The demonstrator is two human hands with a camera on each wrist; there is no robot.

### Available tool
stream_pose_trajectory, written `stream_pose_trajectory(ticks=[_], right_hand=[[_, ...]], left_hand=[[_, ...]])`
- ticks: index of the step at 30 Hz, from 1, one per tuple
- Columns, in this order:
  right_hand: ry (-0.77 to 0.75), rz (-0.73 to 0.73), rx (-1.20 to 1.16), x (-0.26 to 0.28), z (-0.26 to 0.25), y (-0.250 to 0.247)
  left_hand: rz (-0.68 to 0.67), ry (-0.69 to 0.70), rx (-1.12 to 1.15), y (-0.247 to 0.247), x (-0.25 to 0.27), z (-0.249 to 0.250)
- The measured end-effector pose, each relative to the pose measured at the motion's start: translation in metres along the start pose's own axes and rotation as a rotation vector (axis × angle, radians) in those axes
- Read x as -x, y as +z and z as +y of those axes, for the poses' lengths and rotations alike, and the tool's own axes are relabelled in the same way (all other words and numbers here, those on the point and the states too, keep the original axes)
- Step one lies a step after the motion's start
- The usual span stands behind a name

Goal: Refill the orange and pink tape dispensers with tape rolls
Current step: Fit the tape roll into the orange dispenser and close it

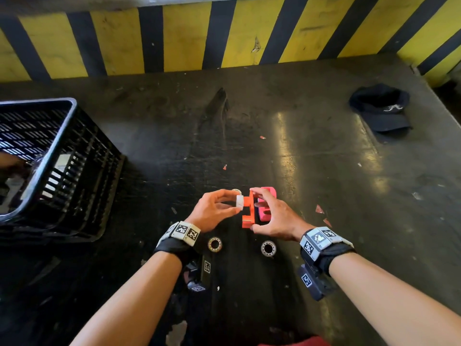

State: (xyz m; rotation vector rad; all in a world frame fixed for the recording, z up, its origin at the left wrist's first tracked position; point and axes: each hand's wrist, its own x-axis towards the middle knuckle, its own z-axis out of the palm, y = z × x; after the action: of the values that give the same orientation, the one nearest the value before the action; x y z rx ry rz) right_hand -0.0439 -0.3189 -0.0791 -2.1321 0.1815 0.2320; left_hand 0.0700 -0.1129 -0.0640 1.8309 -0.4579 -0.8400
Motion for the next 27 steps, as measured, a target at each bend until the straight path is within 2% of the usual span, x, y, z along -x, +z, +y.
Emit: stream_pose_trajectory(ticks=[8, 13, 18, 23, 25, 27], right_hand=[[-0.003, -0.011, -0.021, 0.001, -0.007, -0.003], [-0.045, -0.054, 0.025, 0.000, -0.011, -0.002], [-0.047, -0.024, -0.019, -0.004, -0.011, -0.002], [0.001, 0.006, -0.010, -0.015, -0.007, -0.007], [0.010, 0.005, 0.009, -0.021, -0.006, -0.012], [0.026, -0.006, 0.020, -0.029, -0.002, -0.015]], left_hand=[[-0.010, -0.002, -0.017, -0.002, 0.003, 0.004], [-0.078, -0.032, -0.021, 0.001, 0.003, 0.008], [0.006, -0.026, -0.043, 0.005, -0.002, 0.008], [0.010, -0.062, -0.243, -0.012, -0.019, 0.000], [0.059, -0.105, -0.441, -0.031, -0.024, -0.007], [0.010, -0.199, -0.696, -0.045, -0.031, -0.021]])
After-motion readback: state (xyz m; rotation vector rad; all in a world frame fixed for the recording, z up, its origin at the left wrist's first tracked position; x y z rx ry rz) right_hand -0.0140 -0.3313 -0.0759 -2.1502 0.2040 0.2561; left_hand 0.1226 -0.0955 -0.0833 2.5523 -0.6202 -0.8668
